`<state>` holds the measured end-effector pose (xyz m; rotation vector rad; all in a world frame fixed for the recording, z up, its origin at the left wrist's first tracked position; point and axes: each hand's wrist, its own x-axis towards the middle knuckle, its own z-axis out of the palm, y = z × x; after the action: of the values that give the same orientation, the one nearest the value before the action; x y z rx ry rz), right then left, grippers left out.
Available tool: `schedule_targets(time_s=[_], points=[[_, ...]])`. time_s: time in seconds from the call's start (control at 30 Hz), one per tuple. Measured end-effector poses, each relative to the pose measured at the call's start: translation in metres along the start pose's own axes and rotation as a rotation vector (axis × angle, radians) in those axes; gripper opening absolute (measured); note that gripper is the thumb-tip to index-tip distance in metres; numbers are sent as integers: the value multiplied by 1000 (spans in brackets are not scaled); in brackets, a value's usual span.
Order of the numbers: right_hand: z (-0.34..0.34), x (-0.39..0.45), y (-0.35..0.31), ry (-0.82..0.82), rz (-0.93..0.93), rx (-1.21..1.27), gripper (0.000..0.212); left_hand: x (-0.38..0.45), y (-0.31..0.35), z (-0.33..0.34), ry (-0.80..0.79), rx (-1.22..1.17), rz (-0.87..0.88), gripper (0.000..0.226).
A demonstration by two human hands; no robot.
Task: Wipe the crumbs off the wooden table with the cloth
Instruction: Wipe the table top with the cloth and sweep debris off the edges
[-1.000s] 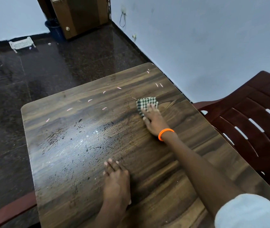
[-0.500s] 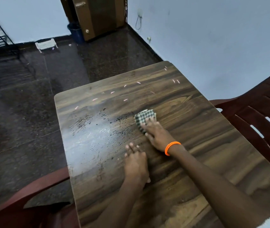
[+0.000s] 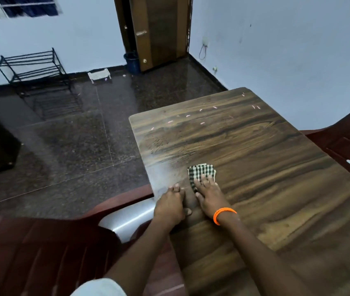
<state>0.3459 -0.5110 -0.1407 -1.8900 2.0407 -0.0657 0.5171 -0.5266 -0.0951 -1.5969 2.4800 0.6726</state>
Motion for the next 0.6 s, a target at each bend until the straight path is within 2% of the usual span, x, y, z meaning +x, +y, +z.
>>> schedule_targets(time_s=[0.17,0.33,0.5,0.6], points=[[25,-46,-34,2,145,0,58,-5,-20,3,-57,101,109,89],[35,-74,-50,-25,270,1,60,-3,-33,-4,-188,189,172,93],[37,-95,-66,-38,375,2,62,-12,-35,-7,-233,348,203,89],[42,-103,-82,-35,439,41,63,-7,-53,-13,-271,397,288,84]])
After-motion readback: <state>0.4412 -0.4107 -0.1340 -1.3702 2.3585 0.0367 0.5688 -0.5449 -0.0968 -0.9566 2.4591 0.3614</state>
